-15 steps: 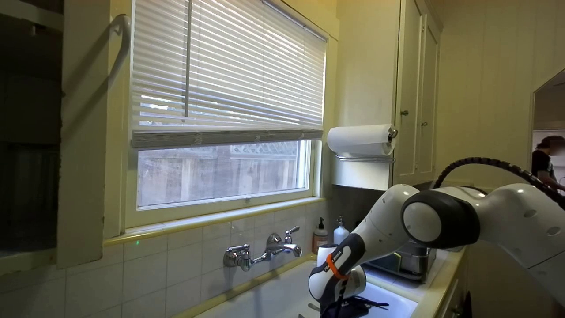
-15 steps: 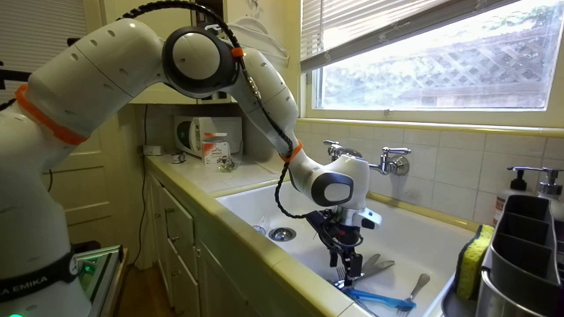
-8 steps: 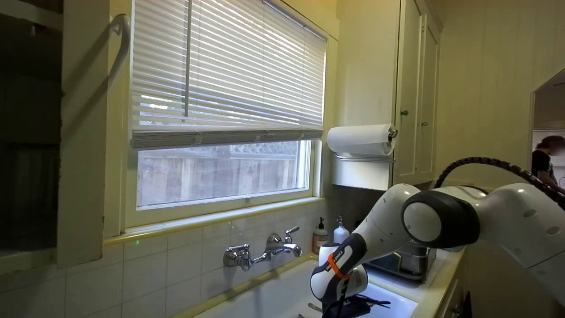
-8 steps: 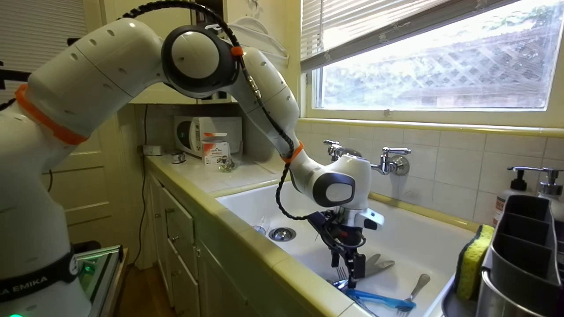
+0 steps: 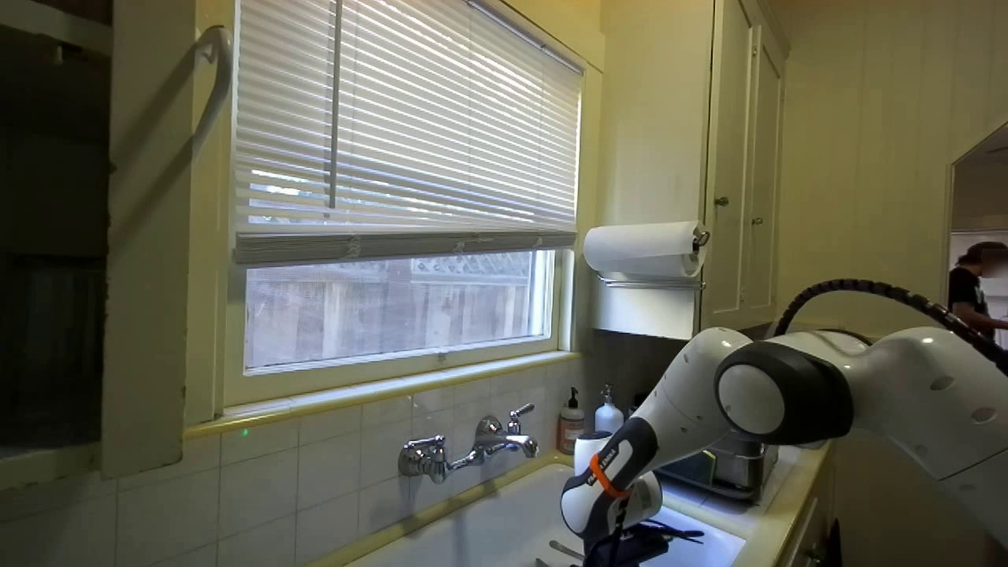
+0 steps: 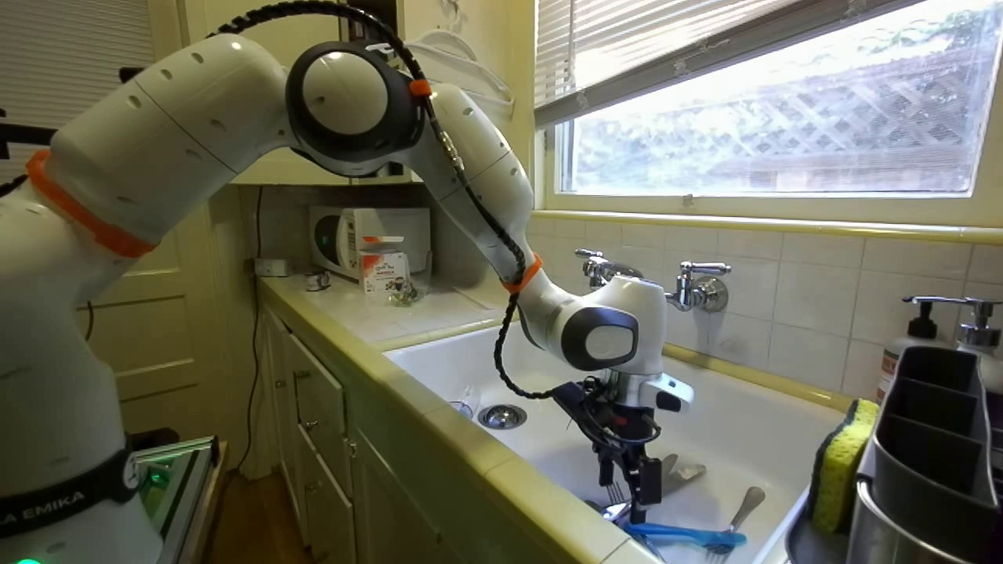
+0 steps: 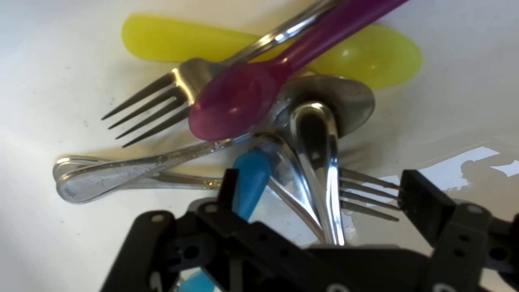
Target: Move the butter knife from the sink to the plate rack
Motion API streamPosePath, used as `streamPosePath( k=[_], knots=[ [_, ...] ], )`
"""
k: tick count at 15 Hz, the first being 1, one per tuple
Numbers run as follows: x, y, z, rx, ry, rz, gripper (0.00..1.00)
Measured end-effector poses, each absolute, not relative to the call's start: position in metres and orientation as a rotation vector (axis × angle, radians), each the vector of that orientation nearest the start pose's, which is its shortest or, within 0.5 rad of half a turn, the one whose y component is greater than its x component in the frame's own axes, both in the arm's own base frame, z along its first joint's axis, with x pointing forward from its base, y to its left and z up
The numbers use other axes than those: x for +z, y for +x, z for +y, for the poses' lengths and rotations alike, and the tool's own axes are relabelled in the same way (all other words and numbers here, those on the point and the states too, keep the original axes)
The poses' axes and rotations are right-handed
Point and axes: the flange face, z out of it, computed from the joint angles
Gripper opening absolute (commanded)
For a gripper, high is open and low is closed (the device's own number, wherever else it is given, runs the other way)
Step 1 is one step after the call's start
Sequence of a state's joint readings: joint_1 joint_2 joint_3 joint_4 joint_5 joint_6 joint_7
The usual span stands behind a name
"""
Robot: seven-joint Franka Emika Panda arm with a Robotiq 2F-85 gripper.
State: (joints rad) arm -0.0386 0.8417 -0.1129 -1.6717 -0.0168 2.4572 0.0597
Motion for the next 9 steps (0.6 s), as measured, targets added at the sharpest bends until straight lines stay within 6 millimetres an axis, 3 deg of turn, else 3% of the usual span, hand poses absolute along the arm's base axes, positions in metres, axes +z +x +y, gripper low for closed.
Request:
streamPosePath(
  k=[9],
  knots=[
    [0.123,0.666,-0.093,0.031,-3.23,0.238,1.0]
  ],
)
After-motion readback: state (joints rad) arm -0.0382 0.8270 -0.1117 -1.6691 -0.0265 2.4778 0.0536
